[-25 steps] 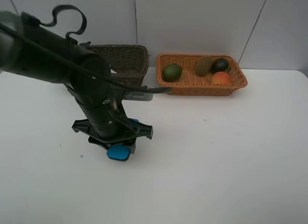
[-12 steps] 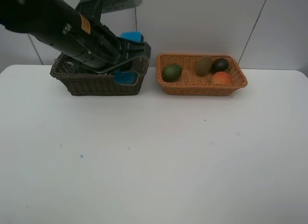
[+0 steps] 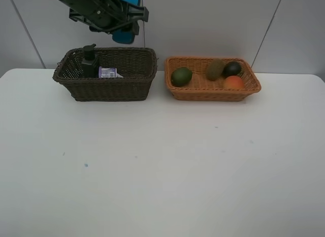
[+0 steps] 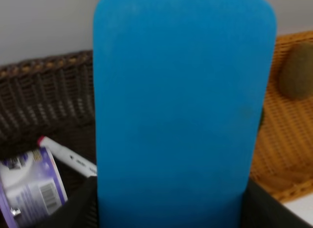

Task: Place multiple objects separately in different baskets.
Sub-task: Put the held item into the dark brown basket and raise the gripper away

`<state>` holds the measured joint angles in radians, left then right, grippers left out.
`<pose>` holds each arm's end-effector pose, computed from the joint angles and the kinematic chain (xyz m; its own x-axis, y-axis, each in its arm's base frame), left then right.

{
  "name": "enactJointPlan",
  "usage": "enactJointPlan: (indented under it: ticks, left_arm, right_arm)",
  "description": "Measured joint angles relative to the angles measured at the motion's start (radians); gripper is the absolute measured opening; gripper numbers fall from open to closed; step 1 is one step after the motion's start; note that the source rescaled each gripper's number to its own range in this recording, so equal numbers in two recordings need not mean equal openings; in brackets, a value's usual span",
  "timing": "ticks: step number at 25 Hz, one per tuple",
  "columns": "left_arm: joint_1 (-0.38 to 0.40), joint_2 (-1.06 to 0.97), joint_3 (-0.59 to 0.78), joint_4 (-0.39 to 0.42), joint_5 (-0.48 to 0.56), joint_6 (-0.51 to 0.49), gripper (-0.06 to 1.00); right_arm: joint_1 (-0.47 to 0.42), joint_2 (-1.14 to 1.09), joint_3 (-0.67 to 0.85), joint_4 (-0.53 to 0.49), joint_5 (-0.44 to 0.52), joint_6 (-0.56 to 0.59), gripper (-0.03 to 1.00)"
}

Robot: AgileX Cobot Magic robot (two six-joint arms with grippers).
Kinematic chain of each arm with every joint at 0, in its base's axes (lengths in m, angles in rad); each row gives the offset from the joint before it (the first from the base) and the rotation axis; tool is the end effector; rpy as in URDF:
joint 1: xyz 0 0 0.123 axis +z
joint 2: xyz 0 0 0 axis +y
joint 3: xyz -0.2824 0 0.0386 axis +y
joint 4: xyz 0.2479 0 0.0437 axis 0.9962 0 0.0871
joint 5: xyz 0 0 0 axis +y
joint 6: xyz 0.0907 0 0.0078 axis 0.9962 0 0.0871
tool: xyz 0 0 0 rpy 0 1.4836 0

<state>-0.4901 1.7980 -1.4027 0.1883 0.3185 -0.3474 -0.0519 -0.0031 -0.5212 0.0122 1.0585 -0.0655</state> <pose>0.3737 -0.1933 0.2813 -0.5780 0.1188 -0.8073 0.3357 0.9363 -0.1026 -0.0077 0.0014 0.2832 -0.4334 -0.0370 -0.9004 0.0165 0.9987 -0.0491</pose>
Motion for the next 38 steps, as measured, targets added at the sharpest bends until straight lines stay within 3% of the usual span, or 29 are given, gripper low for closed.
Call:
enactJointPlan:
  ticks: [9,21,38]
  left_arm:
    - [0.051,0.213,-0.152,0.004,0.043,0.025,0.68]
    - [0.108,0.355,-0.155,0.009,0.013,0.026,0.68]
    - [0.117,0.378,-0.155,-0.016,-0.035,0.061,0.68]
  right_arm:
    - [0.0,0.0,0.0,0.0,0.0,0.0,1.0]
    - [0.0,0.0,0.0,0.0,0.0,0.0,1.0]
    - [0.0,0.0,0.0,0.0,0.0,0.0,1.0]
